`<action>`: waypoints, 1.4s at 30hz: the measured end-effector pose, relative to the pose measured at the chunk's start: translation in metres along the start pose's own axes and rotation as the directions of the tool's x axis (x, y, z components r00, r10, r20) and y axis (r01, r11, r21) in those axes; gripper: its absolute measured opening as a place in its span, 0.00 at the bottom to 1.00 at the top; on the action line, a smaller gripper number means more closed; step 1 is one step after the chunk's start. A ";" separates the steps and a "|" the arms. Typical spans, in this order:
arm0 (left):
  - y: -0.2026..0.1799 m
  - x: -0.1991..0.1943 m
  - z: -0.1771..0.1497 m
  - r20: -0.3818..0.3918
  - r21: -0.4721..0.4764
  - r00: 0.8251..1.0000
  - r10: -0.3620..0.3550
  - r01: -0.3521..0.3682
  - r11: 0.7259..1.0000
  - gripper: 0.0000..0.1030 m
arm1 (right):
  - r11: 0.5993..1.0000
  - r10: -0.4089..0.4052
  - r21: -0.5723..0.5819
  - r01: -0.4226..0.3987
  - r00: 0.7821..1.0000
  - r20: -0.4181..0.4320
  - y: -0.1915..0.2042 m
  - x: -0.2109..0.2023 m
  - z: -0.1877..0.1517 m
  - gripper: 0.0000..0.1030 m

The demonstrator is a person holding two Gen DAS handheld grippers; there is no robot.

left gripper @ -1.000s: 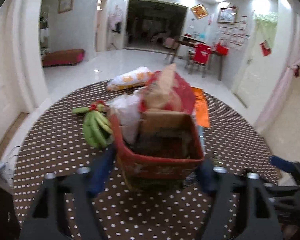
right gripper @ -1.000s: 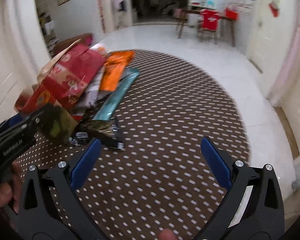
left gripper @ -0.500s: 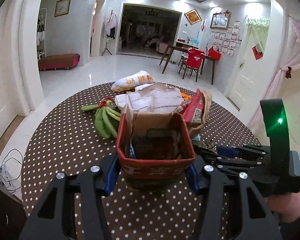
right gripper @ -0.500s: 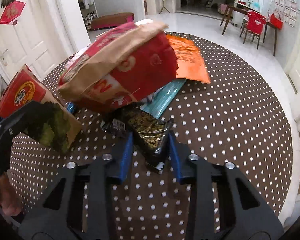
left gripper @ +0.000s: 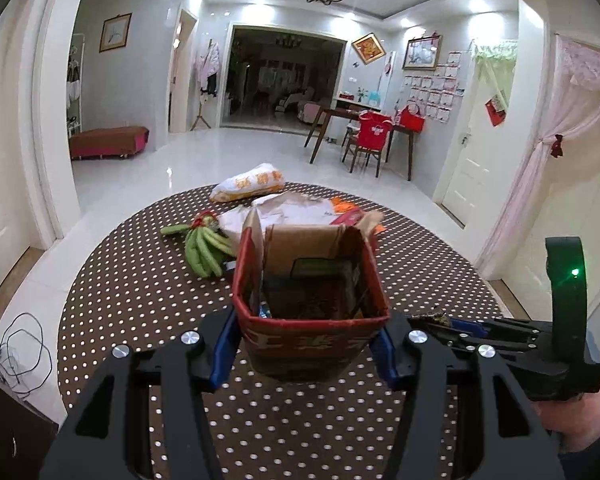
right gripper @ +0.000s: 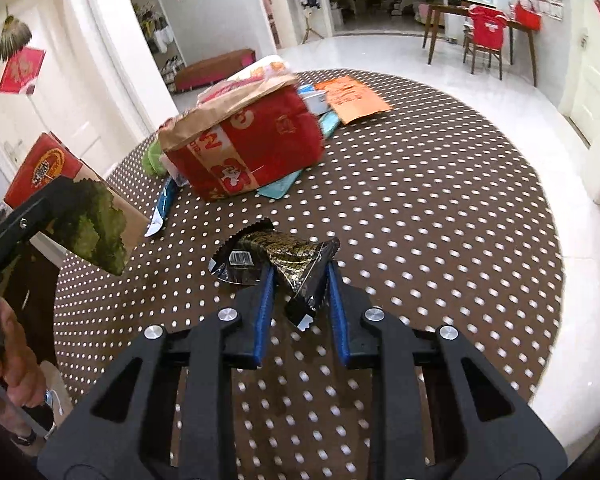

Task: Collect trash
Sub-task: 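Lift the black wrapper with the right tool while the left tool holds the basket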

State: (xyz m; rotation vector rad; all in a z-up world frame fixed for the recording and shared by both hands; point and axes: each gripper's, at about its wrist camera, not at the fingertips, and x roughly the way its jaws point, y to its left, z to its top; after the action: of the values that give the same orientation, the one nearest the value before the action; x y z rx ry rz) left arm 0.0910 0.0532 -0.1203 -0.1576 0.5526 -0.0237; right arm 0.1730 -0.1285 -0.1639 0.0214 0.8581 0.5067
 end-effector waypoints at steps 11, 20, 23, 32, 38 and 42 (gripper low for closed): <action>-0.028 0.007 0.001 -0.003 0.029 0.999 -0.043 0.043 0.999 0.53 | 0.999 0.001 0.050 -0.001 1.000 0.006 -0.036 -0.019 0.006 0.08; -0.025 0.010 -0.002 -0.015 0.028 0.999 -0.040 0.041 0.999 0.53 | 0.997 -0.072 -0.033 0.072 0.997 -0.006 -0.033 -0.016 0.001 0.76; -0.025 0.011 -0.002 -0.017 0.035 0.999 -0.043 0.044 0.998 0.53 | 0.992 -0.049 -0.115 0.045 0.998 -0.034 -0.028 -0.001 0.005 0.76; -0.023 0.014 -0.004 -0.026 0.023 0.999 -0.040 0.041 0.999 0.53 | 0.915 0.031 -0.395 -0.079 0.992 -0.126 -0.017 0.032 0.020 0.72; -0.027 0.013 -0.005 -0.025 0.034 0.999 -0.044 0.045 0.998 0.53 | 0.934 0.037 -0.350 -0.073 0.993 -0.109 -0.017 0.025 0.022 0.26; -0.032 0.012 -0.006 -0.024 0.042 0.998 -0.054 0.055 0.998 0.53 | 0.959 0.024 -0.280 -0.041 0.998 -0.066 -0.031 0.008 0.011 0.22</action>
State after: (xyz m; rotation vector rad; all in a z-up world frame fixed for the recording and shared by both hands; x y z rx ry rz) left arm 0.0993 0.0203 -0.1266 -0.1309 0.5705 -0.0908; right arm 0.1984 -0.1499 -0.1687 -0.2425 0.8409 0.6596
